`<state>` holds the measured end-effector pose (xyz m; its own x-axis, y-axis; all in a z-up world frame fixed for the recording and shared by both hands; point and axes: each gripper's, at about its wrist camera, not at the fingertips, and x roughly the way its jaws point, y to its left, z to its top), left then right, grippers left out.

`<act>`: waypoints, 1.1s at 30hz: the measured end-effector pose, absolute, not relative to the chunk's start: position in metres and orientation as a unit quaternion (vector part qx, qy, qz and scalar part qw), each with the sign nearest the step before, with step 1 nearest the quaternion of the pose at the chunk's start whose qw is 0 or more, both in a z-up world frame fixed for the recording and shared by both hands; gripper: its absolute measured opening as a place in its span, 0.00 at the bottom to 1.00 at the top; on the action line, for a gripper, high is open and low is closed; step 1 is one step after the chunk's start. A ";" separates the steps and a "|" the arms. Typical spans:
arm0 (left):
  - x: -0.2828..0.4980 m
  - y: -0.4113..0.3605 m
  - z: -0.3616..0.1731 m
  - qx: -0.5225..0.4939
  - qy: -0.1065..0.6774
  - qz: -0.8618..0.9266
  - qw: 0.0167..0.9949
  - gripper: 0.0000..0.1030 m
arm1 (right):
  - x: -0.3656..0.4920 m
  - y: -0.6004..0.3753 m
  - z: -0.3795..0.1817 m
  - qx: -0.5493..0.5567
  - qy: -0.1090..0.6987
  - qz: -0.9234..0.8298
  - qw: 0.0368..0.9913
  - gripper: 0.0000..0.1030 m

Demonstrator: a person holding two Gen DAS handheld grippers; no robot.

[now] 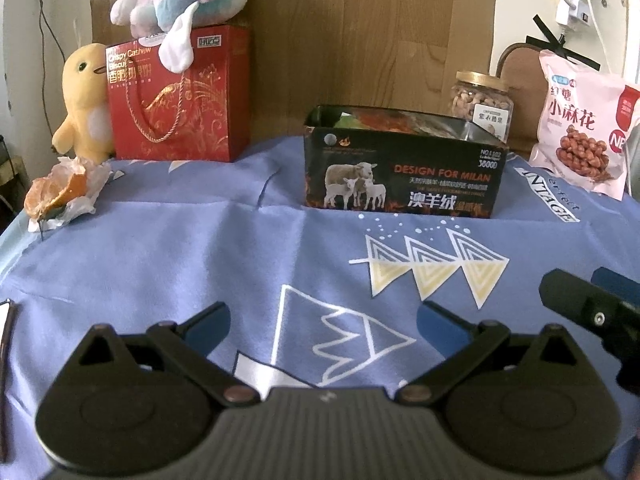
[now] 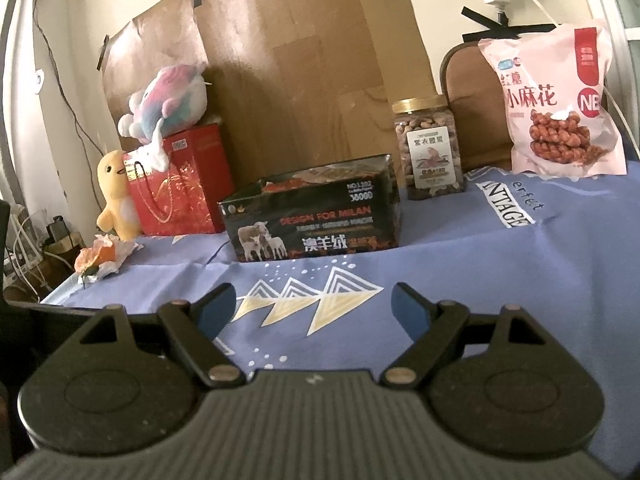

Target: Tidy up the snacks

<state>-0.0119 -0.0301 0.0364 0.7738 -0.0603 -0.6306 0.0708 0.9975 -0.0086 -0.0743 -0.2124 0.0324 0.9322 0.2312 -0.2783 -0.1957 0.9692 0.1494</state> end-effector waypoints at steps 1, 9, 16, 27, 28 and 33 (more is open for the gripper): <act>-0.012 -0.030 0.036 0.008 0.334 -0.035 0.942 1.00 | -0.074 -0.211 0.032 0.058 0.149 0.109 0.981 0.84; -0.011 -0.029 0.036 0.007 0.336 -0.036 0.941 1.00 | -0.072 -0.209 0.032 0.054 0.153 0.113 0.980 0.84; -0.011 -0.032 0.036 0.012 0.337 -0.040 0.940 1.00 | -0.071 -0.210 0.031 0.056 0.154 0.115 0.980 0.84; -0.010 -0.038 0.037 0.018 0.340 -0.044 0.939 1.00 | -0.072 -0.214 0.031 0.064 0.151 0.116 0.980 0.84; -0.010 -0.038 0.037 0.018 0.340 -0.044 0.939 1.00 | -0.072 -0.215 0.031 0.065 0.151 0.116 0.980 0.84; -0.011 -0.040 0.037 0.020 0.341 -0.045 0.939 1.00 | -0.073 -0.215 0.031 0.066 0.151 0.115 0.980 0.84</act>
